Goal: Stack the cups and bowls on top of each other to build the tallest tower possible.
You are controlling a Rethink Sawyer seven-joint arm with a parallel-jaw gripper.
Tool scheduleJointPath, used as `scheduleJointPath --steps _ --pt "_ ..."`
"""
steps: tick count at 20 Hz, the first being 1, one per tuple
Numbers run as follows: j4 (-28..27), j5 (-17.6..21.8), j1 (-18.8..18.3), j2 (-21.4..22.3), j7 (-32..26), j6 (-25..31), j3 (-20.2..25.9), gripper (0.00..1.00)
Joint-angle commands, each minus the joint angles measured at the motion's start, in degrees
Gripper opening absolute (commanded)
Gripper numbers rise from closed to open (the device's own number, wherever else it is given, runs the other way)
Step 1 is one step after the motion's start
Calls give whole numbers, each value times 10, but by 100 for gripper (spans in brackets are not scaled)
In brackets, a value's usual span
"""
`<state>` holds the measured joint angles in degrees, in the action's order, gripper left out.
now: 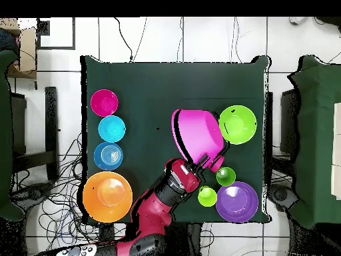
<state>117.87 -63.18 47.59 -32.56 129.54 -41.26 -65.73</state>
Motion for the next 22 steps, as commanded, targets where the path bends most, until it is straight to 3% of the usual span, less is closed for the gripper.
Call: scheduleJointPath --steps 1,12,22 --pt "-27 -34 -7 -3 97 -13 107 0" --pt "-27 -98 2 -22 69 -31 126 0" --pt "-30 -121 5 -29 67 -38 134 0"
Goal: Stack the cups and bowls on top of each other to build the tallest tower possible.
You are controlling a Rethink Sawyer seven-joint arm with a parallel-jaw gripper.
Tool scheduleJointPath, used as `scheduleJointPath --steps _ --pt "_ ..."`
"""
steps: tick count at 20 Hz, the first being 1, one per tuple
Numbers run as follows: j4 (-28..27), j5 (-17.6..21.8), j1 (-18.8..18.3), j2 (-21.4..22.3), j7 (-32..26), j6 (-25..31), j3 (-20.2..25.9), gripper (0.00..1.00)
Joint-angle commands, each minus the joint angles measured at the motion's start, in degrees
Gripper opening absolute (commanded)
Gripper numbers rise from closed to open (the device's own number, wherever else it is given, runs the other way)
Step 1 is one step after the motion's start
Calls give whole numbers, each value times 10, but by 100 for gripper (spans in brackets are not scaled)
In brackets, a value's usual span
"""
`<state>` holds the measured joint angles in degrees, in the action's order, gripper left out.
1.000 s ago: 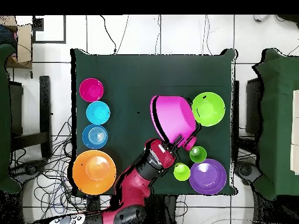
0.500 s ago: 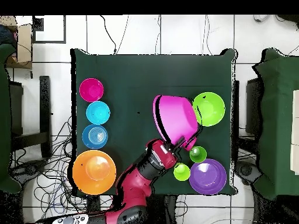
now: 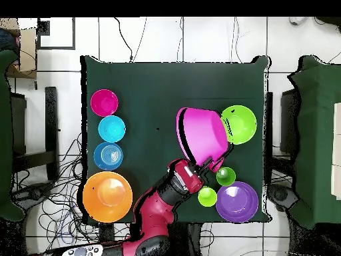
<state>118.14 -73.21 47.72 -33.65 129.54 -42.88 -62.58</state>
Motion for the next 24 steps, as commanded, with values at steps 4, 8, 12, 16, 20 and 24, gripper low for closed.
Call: scheduleJointPath --steps 4,8,12,16,20,24 --pt "-34 -13 1 -16 73 -26 104 0" --pt "-36 1 -1 -14 72 -32 103 0" --pt "-36 6 -4 -10 71 -36 106 0" --pt "-37 3 -6 -8 72 -43 110 0" --pt "-35 -3 -6 -4 66 -44 114 0" --pt "-36 -2 -8 -2 67 -49 117 0"
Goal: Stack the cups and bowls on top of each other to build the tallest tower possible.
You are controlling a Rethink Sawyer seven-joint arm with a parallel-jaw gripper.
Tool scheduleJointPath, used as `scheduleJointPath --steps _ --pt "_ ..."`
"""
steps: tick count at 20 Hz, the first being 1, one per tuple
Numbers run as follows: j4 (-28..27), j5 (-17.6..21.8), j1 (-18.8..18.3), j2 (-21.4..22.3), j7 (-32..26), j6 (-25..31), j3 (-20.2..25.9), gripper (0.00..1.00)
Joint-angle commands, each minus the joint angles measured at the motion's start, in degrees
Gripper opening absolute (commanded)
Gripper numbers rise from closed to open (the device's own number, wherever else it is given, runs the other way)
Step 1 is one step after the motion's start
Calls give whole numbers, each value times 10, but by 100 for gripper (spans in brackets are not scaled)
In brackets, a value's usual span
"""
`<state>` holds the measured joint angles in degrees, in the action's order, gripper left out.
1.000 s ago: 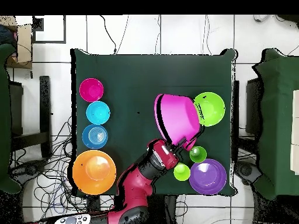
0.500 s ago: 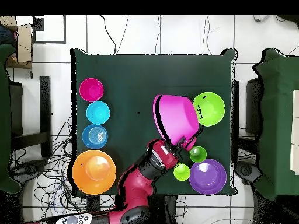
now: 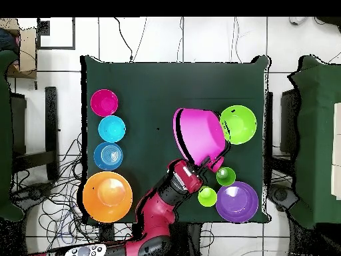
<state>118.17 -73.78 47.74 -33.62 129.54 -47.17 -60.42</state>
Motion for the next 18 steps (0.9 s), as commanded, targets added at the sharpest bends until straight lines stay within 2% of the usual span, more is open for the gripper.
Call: scheduleJointPath --steps 1,9,18 --pt "-36 3 -9 -2 67 -7 96 0" --pt "-39 -11 -8 -5 64 -14 102 0" --pt "-47 -49 0 -17 48 -21 118 0"
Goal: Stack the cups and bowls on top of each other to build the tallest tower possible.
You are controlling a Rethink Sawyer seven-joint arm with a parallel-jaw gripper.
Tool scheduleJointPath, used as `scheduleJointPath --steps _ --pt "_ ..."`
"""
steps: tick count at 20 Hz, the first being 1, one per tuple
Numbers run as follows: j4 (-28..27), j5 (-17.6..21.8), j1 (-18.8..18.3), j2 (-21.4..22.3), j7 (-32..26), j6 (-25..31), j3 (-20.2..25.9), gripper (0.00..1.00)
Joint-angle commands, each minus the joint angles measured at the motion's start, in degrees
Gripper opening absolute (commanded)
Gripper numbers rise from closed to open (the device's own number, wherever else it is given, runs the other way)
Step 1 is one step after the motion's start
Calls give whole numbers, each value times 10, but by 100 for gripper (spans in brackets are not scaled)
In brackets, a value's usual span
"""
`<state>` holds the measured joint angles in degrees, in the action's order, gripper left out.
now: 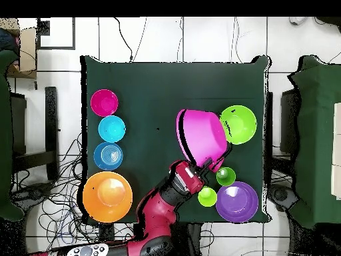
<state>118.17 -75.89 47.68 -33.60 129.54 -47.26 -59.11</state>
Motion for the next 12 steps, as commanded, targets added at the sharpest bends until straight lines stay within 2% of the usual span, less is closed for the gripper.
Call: scheduleJointPath --steps 1,12 --pt "-47 -32 2 -18 46 -21 107 0" --pt "-51 -69 7 -24 22 -37 125 0"
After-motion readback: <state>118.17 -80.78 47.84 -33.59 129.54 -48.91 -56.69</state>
